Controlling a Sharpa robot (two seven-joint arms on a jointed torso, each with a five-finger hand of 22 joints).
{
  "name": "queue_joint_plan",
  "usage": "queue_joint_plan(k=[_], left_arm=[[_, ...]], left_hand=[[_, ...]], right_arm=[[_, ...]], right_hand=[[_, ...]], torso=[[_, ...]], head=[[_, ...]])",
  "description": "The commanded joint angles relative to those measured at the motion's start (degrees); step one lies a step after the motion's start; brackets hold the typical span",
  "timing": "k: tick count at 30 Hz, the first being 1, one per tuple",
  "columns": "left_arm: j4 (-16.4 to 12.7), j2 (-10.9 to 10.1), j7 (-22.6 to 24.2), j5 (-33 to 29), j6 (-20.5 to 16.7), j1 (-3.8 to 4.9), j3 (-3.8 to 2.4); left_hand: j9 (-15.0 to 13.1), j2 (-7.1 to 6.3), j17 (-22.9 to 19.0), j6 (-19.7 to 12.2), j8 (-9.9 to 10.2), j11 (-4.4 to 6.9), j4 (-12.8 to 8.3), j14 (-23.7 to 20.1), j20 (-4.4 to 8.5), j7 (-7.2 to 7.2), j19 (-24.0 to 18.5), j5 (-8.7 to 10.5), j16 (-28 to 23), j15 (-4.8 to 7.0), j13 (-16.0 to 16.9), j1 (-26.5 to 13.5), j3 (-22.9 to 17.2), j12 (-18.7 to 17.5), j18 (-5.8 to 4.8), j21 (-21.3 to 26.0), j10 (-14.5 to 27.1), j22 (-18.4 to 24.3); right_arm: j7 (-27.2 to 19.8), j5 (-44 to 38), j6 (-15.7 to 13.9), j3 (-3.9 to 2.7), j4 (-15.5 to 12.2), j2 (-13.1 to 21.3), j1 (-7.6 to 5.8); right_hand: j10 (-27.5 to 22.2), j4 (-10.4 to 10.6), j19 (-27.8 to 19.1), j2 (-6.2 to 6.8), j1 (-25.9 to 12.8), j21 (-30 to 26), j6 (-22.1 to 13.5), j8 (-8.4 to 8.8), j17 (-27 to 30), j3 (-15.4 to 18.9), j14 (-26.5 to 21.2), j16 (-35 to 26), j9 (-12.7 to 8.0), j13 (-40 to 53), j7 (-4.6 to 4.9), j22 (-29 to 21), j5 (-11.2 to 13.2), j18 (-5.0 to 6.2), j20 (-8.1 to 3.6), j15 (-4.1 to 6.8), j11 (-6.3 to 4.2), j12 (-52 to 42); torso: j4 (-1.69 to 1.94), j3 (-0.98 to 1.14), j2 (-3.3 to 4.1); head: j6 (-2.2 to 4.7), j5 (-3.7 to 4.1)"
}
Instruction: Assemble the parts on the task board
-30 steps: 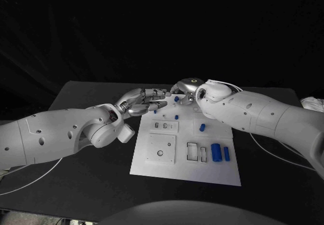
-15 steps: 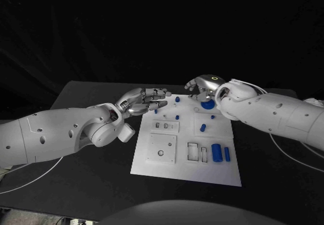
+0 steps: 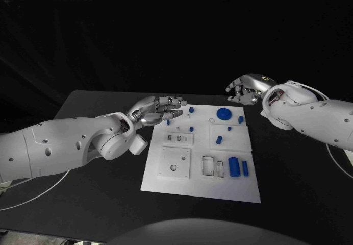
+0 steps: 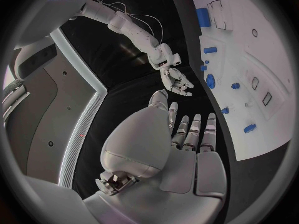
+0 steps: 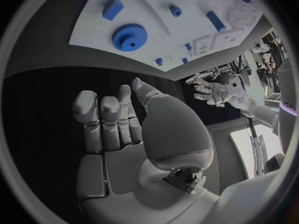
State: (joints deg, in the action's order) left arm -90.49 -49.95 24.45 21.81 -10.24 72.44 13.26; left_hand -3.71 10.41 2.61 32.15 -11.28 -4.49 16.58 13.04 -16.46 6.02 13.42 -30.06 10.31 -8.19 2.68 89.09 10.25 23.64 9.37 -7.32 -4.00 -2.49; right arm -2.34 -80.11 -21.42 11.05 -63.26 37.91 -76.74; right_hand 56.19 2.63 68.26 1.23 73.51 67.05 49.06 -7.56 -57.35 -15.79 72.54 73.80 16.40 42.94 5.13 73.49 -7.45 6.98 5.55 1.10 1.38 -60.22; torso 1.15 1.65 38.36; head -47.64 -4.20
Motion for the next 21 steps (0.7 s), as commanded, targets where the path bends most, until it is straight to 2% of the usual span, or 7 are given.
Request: queue_joint_plan(k=[1, 3, 6, 8, 9, 13, 21], left_arm=[[0.0, 0.2, 1.0, -0.3, 0.8, 0.00, -0.03], [0.1, 0.2, 1.0, -0.3, 0.9, -0.02, -0.03], [0.1, 0.2, 1.0, -0.3, 1.0, -0.03, -0.03], [0.2, 0.1, 1.0, -0.3, 1.0, -0.04, -0.03], [0.2, 0.1, 1.0, -0.3, 1.1, -0.04, -0.03], [0.2, 0.1, 1.1, -0.3, 1.1, -0.04, -0.03], [0.2, -0.2, 1.2, -0.3, 1.2, -0.05, -0.03]], left_hand=[[0.0, 0.16, 0.1, 0.4, -0.3, -0.20, -0.1, 0.5, -0.27, 0.05, 0.3, -0.29, 0.4, -0.29, 0.1, 0.6, 0.2, 0.4, 0.69, -0.1, -0.4, -0.1], [0.0, 0.16, 0.1, 0.4, -0.3, -0.20, -0.1, 0.5, -0.27, 0.05, 0.3, -0.29, 0.4, -0.29, 0.1, 0.6, 0.2, 0.4, 0.69, -0.1, -0.4, -0.1], [0.0, 0.18, 0.1, 0.5, -0.3, -0.23, -0.1, 0.7, -0.27, 0.08, 0.3, -0.31, 0.5, -0.40, 0.1, 0.6, 0.2, 0.6, 0.68, -0.1, -0.4, -0.1], [0.0, 0.18, 0.1, 0.5, -0.3, -0.23, -0.1, 0.7, -0.27, 0.08, 0.3, -0.31, 0.5, -0.40, 0.1, 0.6, 0.2, 0.6, 0.68, -0.1, -0.4, -0.1], [0.0, 0.18, 0.1, 0.5, -0.3, -0.23, -0.1, 0.7, -0.27, 0.08, 0.3, -0.31, 0.5, -0.40, 0.1, 0.6, 0.2, 0.6, 0.68, -0.1, -0.4, -0.1], [0.0, 0.20, 0.1, 0.5, -0.3, -0.25, -0.1, 0.8, -0.27, 0.10, 0.4, -0.33, 0.6, -0.50, 0.1, 0.7, 0.2, 0.6, 0.67, -0.1, -0.5, -0.1], [0.0, 0.20, 0.1, 0.4, -0.3, -0.27, -0.1, 0.9, -0.27, 0.11, 0.4, -0.34, 0.7, -0.56, 0.1, 0.7, 0.2, 0.7, 0.66, -0.1, -0.5, -0.1]], right_arm=[[4.7, -9.0, 5.7, 0.08, -0.3, 0.5, -0.04], [5.6, -10.4, 7.3, 0.11, -0.3, 0.8, -0.02], [6.4, -11.5, 9.1, 0.14, -0.3, 1.1, 0.06], [6.8, -12.0, 10.1, 0.15, -0.5, 1.3, 0.15], [7.0, -12.1, 10.3, 0.15, -0.7, 1.3, 0.20], [7.4, -12.4, 10.6, 0.16, -1.8, 1.7, 0.51], [8.0, -12.6, 11.4, 0.16, -3.3, 1.1, 1.41]], right_hand=[[5.0, 0.7, 2.0, 0.22, -1.2, 2.2, -0.3, 0.20, -9.1, 1.1, 4.1, 5.0, 0.1, 10.2, -0.55, 2.0, 0.5, -1.36, -0.32, -0.01, -0.38, -7.7], [8.6, 1.4, 3.2, 0.61, -2.4, 3.7, -0.7, 0.48, -15.7, 2.1, 7.2, 8.5, 0.1, 17.0, -0.40, 3.5, 0.5, -1.72, -0.40, 0.23, -0.47, -12.3], [20.3, 2.2, 7.5, 1.04, -4.0, 8.7, -1.0, 0.66, -31.3, 3.9, 16.5, 15.6, 0.6, 32.8, -0.34, 7.7, 0.2, -2.97, -0.08, 0.73, -0.53, -22.3], [31.7, 2.5, 10.1, 1.34, -4.9, 11.8, -1.2, 0.68, -32.6, 5.1, 17.5, 16.2, 1.0, 45.0, -0.21, 9.9, -0.3, -3.70, 0.16, 0.54, -0.51, -28.8], [33.8, 2.6, 11.3, 1.40, -5.2, 13.0, -1.2, 0.62, -32.6, 5.4, 17.5, 16.2, 1.3, 47.1, -0.06, 10.8, -0.7, -4.02, -0.09, 0.31, -0.44, -29.8], [33.8, 2.5, 13.9, 1.46, -5.4, 15.6, -1.2, 0.03, -32.6, 6.0, 17.5, 16.2, 2.8, 47.1, 0.53, 12.6, -4.6, -4.69, -0.29, 0.05, -0.05, -29.8], [33.8, 1.4, 16.4, 1.40, -5.2, 17.9, -3.5, -1.92, -32.6, 5.5, 17.5, 16.2, 8.2, 47.1, 0.52, 14.1, -12.1, -5.33, -0.30, 0.03, -0.06, -29.8]], torso=[[-0.04, 0.03, -0.05], [-0.12, -0.02, -0.10], [-0.13, -0.06, -0.01], [-0.15, -0.03, -0.02], [-0.14, -0.03, -0.03], [-0.08, -0.04, -0.03], [-0.07, -0.06, -0.05]], head=[[-0.10, 0.01], [-0.27, -0.14], [-0.33, -0.10], [-0.42, 0.05], [-0.47, 0.09], [-0.58, 0.40], [-0.78, 0.67]])
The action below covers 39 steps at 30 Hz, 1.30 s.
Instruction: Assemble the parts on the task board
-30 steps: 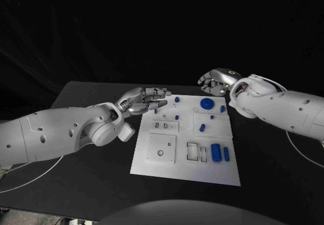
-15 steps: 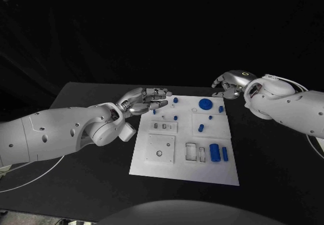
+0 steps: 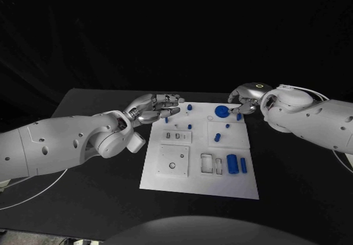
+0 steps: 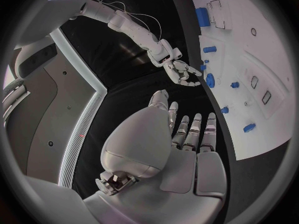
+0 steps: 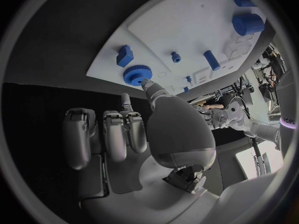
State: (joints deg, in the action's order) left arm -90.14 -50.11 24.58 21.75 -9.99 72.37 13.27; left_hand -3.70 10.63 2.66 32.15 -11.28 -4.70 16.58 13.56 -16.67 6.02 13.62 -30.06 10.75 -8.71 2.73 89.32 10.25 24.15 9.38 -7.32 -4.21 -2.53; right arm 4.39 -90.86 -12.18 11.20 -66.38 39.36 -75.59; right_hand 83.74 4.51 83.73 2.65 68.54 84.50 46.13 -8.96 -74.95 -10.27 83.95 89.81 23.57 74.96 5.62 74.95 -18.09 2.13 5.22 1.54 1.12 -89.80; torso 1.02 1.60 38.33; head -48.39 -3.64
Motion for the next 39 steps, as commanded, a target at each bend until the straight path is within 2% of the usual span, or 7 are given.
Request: queue_joint_plan(k=[1, 6, 10, 16, 23, 34, 39], left_arm=[[-0.1, 0.0, 1.0, -0.2, 0.9, 0.01, -0.04], [-0.1, -0.1, 1.0, -0.2, 1.0, 0.01, -0.04], [-0.1, -0.2, 1.1, -0.2, 0.9, 0.01, -0.04], [-0.1, -0.3, 0.9, -0.2, 1.0, 0.01, -0.04], [-0.1, -0.2, 0.8, -0.2, 1.2, 0.01, -0.04], [0.1, -0.1, 0.5, -0.2, 1.6, 0.01, -0.04], [0.1, -0.1, 0.5, -0.2, 1.7, 0.01, -0.03]], left_hand=[[0.0, -0.02, 0.1, 0.4, -0.3, -0.06, -0.1, 0.4, -0.07, 0.11, 0.2, -0.34, 0.3, -0.04, 0.1, 0.5, 0.2, 0.2, 0.65, -0.1, -0.3, -0.1], [0.0, -0.02, 0.1, 0.4, -0.3, -0.07, -0.1, 0.4, -0.07, 0.11, 0.2, -0.35, 0.3, -0.07, 0.1, 0.5, 0.2, 0.3, 0.65, -0.1, -0.4, -0.1], [0.0, -0.04, 0.1, 0.4, -0.3, -0.13, -0.1, 0.6, -0.07, 0.13, 0.3, -0.38, 0.4, -0.18, 0.1, 0.6, 0.2, 0.6, 0.63, -0.2, -0.5, -0.1], [0.0, -0.04, 0.1, 0.4, -0.3, -0.13, -0.1, 0.6, -0.07, 0.13, 0.3, -0.38, 0.4, -0.18, 0.1, 0.6, 0.2, 0.6, 0.63, -0.2, -0.5, -0.1], [0.0, -0.04, 0.1, 0.3, -0.3, -0.18, -0.1, 0.8, -0.08, 0.15, 0.3, -0.38, 0.5, -0.24, 0.1, 0.6, 0.2, 0.9, 0.62, -0.2, -0.7, -0.1], [0.0, -0.04, 0.1, 0.3, -0.3, -0.22, -0.1, 0.8, -0.08, 0.18, 0.3, -0.37, 0.6, -0.26, 0.2, 0.6, 0.2, 1.0, 0.61, -0.2, -0.8, -0.1], [0.0, -0.04, 0.1, 0.3, -0.3, -0.22, -0.1, 0.8, -0.08, 0.18, 0.3, -0.37, 0.6, -0.26, 0.2, 0.6, 0.2, 1.0, 0.61, -0.2, -0.8, -0.1]], right_arm=[[1.3, -1.8, 2.1, 0.02, -0.1, -0.5, 0.37], [1.1, -1.8, 1.3, 0.01, 0.6, -1.4, 0.87], [0.8, -1.7, 0.6, 0.01, 0.9, -2.0, 1.18], [1.0, -1.8, 0.3, 0.01, 0.6, -2.4, 1.59], [1.8, -2.0, 0.3, 0.01, 0.7, -2.8, 1.90], [1.8, -2.0, 0.4, 0.01, 1.6, -3.7, 2.26], [1.9, -2.0, 0.4, 0.00, 2.1, -4.0, 2.47]], right_hand=[[6.3, -0.6, 1.0, -0.01, -0.2, 0.5, -0.8, -0.62, -15.1, -0.1, 6.0, 0.2, 1.4, 15.0, 0.02, 12.7, -2.2, -0.50, 0.05, -0.35, 0.22, -0.2], [6.3, -0.8, 1.0, 0.01, -0.1, 0.4, -1.4, -0.71, -15.1, -0.3, 6.0, 0.2, 2.1, 15.0, 0.07, 12.7, -2.8, -0.50, 0.06, -0.34, 0.22, -0.2], [6.3, -0.9, 1.0, 0.02, 0.0, 0.4, -1.8, -0.64, -15.1, -0.4, 6.0, 0.2, 2.4, 15.0, 0.10, 12.7, -2.6, -0.50, 0.06, -0.35, 0.24, -0.2], [6.3, -1.4, 0.8, -0.06, 0.4, 0.2, -3.5, -0.18, -15.1, -0.9, 6.0, 0.2, 3.1, 15.0, 0.28, 12.7, -2.6, -0.43, 0.12, -0.44, 0.37, -0.2], [6.3, -2.2, 0.2, -0.13, 0.9, -0.5, -7.0, 1.02, -15.1, -1.9, 6.0, 0.2, 3.9, 15.0, 0.77, 12.5, -4.1, -0.24, 0.37, -0.72, 0.74, -0.2], [6.3, -2.5, 0.1, -0.32, 0.9, -0.7, -8.5, 1.95, -15.1, -2.6, 6.0, 0.2, 3.5, 15.0, 0.68, 12.5, -5.0, -0.21, 0.47, -0.79, 0.74, -0.2], [6.3, -2.7, 0.0, -0.55, 1.1, -0.8, -8.3, 1.97, -15.1, -3.0, 6.0, 0.2, 3.4, 15.0, 0.69, 12.4, -5.4, -0.16, 0.47, -0.77, 0.72, -0.2]], torso=[[0.08, 0.00, -0.03], [0.15, 0.02, -0.02], [0.07, 0.02, -0.01], [0.01, -0.01, -0.02], [0.00, 0.05, -0.02], [0.01, 0.06, 0.05], [0.02, 0.07, 0.03]], head=[[-0.05, 0.11], [-0.08, 0.00], [-0.09, -0.11], [-0.13, -0.26], [-0.09, -0.19], [0.09, -0.12], [-0.03, -0.23]])
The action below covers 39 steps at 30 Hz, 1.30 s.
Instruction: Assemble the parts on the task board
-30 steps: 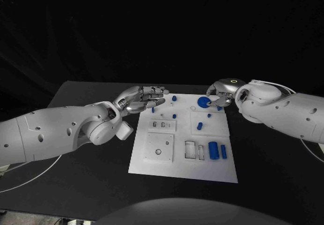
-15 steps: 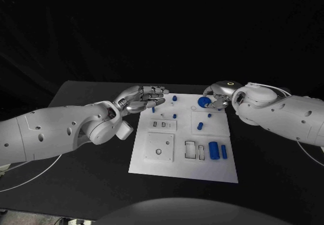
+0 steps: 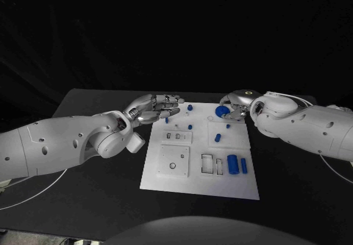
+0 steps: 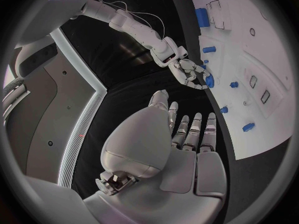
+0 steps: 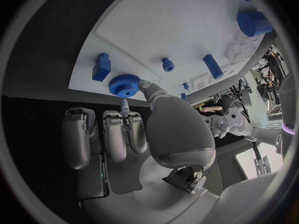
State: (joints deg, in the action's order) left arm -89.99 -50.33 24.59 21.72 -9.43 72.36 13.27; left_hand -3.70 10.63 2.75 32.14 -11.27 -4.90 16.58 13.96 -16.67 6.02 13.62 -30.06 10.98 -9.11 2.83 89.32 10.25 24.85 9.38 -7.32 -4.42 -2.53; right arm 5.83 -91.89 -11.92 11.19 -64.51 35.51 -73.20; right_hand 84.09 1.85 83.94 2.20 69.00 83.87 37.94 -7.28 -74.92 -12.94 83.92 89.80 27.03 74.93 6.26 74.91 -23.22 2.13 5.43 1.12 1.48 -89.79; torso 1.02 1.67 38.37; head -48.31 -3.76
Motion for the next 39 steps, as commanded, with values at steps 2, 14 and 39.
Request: queue_joint_plan(k=[2, 14, 39], left_arm=[[-0.1, 0.1, 0.4, -0.2, 1.2, 0.02, -0.03], [-0.1, 0.3, 0.6, -0.2, 1.3, 0.01, -0.03], [-0.3, 0.6, 0.3, -0.2, 1.8, -0.11, -0.02]], left_hand=[[0.0, -0.03, 0.1, 0.3, -0.3, -0.02, -0.1, 0.4, -0.08, 0.18, 0.3, -0.37, 0.3, 0.14, 0.1, 0.6, 0.2, 0.3, 0.61, -0.2, -0.6, -0.1], [0.0, -0.02, 0.1, 0.4, -0.3, -0.05, -0.1, 0.5, -0.08, 0.20, 0.3, -0.37, 0.4, 0.13, 0.1, 0.6, 0.1, 0.4, 0.59, -0.2, -0.6, -0.1], [0.1, 0.05, 0.1, 0.3, -0.3, -0.14, -0.1, 0.8, -0.08, 0.26, 0.4, -0.36, 0.6, 0.06, 0.1, 0.7, 0.1, 0.5, 0.57, -0.2, -0.8, -0.1]], right_arm=[[0.5, -1.0, 0.1, 0.01, 0.4, -0.2, 0.12], [0.4, -1.2, 0.1, 0.01, 2.0, -0.9, 0.33], [-2.1, 0.5, 0.4, 0.01, 3.1, -1.5, 1.01]], right_hand=[[5.9, -0.1, -0.2, -0.11, 0.7, -0.2, 0.0, 0.27, -15.1, -0.4, 6.1, 0.2, -0.1, 15.1, 0.06, 12.4, -0.4, -0.17, 0.26, -0.35, 0.37, -0.2], [5.9, -0.6, -0.5, -0.55, 1.1, -0.5, 2.3, -0.74, -15.1, -1.5, 6.1, 0.2, 0.2, 15.1, 0.20, 12.3, 0.3, -0.07, 0.32, -0.42, 0.47, -0.2], [5.9, -2.2, -1.2, -1.40, 1.9, -1.5, 5.9, -2.63, -15.1, -4.1, 6.1, 0.2, 2.1, 15.1, 0.47, 12.0, 2.1, 0.16, 0.42, -0.52, 0.64, -0.2]], torso=[[0.02, -0.01, -0.02], [0.04, -0.02, -0.01], [-0.11, 0.04, -0.05]], head=[[-0.15, -0.12], [0.50, 0.03], [0.27, -0.32]])
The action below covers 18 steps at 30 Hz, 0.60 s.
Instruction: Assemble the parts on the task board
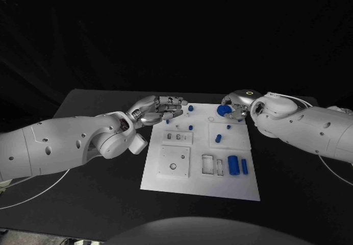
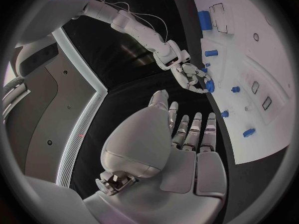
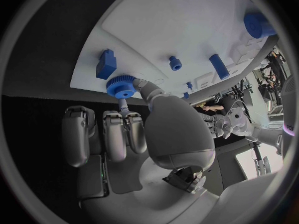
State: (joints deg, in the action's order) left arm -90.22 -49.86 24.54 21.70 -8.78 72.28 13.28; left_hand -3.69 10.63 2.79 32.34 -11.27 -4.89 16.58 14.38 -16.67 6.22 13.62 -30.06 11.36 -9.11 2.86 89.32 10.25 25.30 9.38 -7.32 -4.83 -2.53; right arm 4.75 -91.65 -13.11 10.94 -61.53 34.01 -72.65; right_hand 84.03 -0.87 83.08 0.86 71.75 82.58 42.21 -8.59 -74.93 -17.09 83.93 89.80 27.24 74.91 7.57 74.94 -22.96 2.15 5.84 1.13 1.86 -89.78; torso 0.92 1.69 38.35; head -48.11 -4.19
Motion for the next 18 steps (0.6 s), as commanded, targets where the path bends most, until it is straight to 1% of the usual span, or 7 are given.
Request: queue_joint_plan(k=[1, 3, 6, 12, 17, 18], left_arm=[[0.0, 0.2, 0.3, -0.2, 1.2, -0.04, -0.03], [0.0, 0.2, 0.3, -0.2, 1.2, -0.05, -0.03], [0.1, 0.2, 0.3, -0.2, 1.2, -0.07, -0.03], [0.2, 0.2, 0.2, -0.2, 1.3, -0.09, -0.02], [0.3, 0.2, 0.1, -0.2, 1.3, -0.10, -0.02], [0.3, 0.2, 0.1, -0.2, 1.3, -0.10, -0.02]], left_hand=[[0.0, 0.05, 0.1, 0.1, -0.3, -0.14, -0.1, 0.3, -0.08, 0.06, 0.4, -0.36, 0.2, 0.06, 0.0, 0.7, 0.1, 0.1, 0.57, -0.2, -0.4, -0.1], [0.0, 0.05, 0.1, 0.1, -0.3, -0.14, -0.1, 0.3, -0.08, 0.06, 0.4, -0.36, 0.2, 0.06, 0.0, 0.7, 0.1, 0.1, 0.57, -0.2, -0.4, -0.1], [0.0, 0.05, 0.1, 0.1, -0.3, -0.14, -0.1, 0.3, -0.08, 0.06, 0.4, -0.36, 0.2, 0.06, 0.0, 0.7, 0.1, 0.1, 0.57, -0.2, -0.4, -0.1], [0.1, 0.05, 0.0, 0.0, -0.3, -0.16, -0.1, 0.3, -0.08, 0.06, 0.3, -0.37, 0.2, 0.05, 0.0, 0.7, 0.1, 0.1, 0.56, -0.2, -0.4, -0.1], [0.1, 0.05, 0.0, 0.0, -0.3, -0.16, -0.1, 0.3, -0.08, 0.06, 0.3, -0.38, 0.2, 0.05, 0.0, 0.7, 0.1, 0.1, 0.56, -0.2, -0.4, -0.1], [0.1, 0.06, 0.0, 0.0, -0.3, -0.16, -0.1, 0.3, -0.08, 0.06, 0.3, -0.39, 0.2, 0.05, 0.0, 0.7, 0.1, 0.1, 0.55, -0.2, -0.4, -0.1]], right_arm=[[-1.1, 0.4, 1.6, 0.26, 0.2, 0.0, 0.47], [-1.4, 0.6, 1.7, 0.27, 0.2, 0.0, 0.49], [-1.6, 0.8, 1.8, 0.27, 0.3, 0.0, 0.52], [-1.9, 1.1, 1.3, 0.27, 0.3, 0.1, 0.58], [-2.4, 1.6, 0.7, 0.27, 0.3, 0.2, 0.63], [-2.5, 1.8, 0.5, 0.27, 0.3, 0.2, 0.63]], right_hand=[[6.0, 0.8, -0.3, 0.02, -1.3, -0.3, 1.3, -1.04, -15.1, 0.2, 6.1, 0.2, 1.8, 15.1, -0.81, 12.0, 3.0, 0.16, 0.03, -0.55, 0.30, -0.2], [6.0, 1.5, -0.4, 0.22, -2.5, -0.4, 0.5, -0.27, -15.1, 0.8, 6.1, 0.2, 1.3, 15.1, -0.77, 12.0, 6.1, 0.17, 0.08, -0.60, 0.37, -0.2], [6.0, 2.0, -0.5, 0.35, -3.4, -0.6, -0.5, 0.77, -15.1, 1.3, 6.1, 0.2, 0.6, 15.1, -0.70, 11.9, 8.3, 0.21, 0.12, -0.65, 0.43, -0.2], [6.0, 2.4, -0.6, 0.37, -3.9, -0.7, -1.1, 1.60, -15.1, 1.8, 6.1, 0.2, -0.3, 15.1, -0.79, 11.9, 10.2, 0.25, 0.13, -0.63, 0.38, -0.2], [6.0, 2.6, -0.5, 0.34, -4.2, -0.7, -1.1, 1.83, -15.1, 2.2, 6.1, 0.2, -0.6, 15.1, -0.89, 11.9, 11.2, 0.22, 0.10, -0.59, 0.31, -0.2], [6.0, 2.8, -0.4, 0.35, -4.4, -0.7, -1.0, 1.91, -15.1, 2.4, 6.1, 0.2, -0.8, 15.1, -0.92, 11.9, 11.7, 0.22, 0.08, -0.56, 0.28, -0.2]], torso=[[-0.02, 0.01, -0.03], [-0.01, 0.00, -0.01], [0.01, 0.00, 0.01], [0.05, 0.00, 0.04], [0.04, -0.01, 0.01], [0.04, -0.01, 0.01]], head=[[0.09, 0.12], [0.12, 0.11], [0.11, 0.11], [0.18, 0.13], [0.14, 0.06], [0.14, 0.06]])
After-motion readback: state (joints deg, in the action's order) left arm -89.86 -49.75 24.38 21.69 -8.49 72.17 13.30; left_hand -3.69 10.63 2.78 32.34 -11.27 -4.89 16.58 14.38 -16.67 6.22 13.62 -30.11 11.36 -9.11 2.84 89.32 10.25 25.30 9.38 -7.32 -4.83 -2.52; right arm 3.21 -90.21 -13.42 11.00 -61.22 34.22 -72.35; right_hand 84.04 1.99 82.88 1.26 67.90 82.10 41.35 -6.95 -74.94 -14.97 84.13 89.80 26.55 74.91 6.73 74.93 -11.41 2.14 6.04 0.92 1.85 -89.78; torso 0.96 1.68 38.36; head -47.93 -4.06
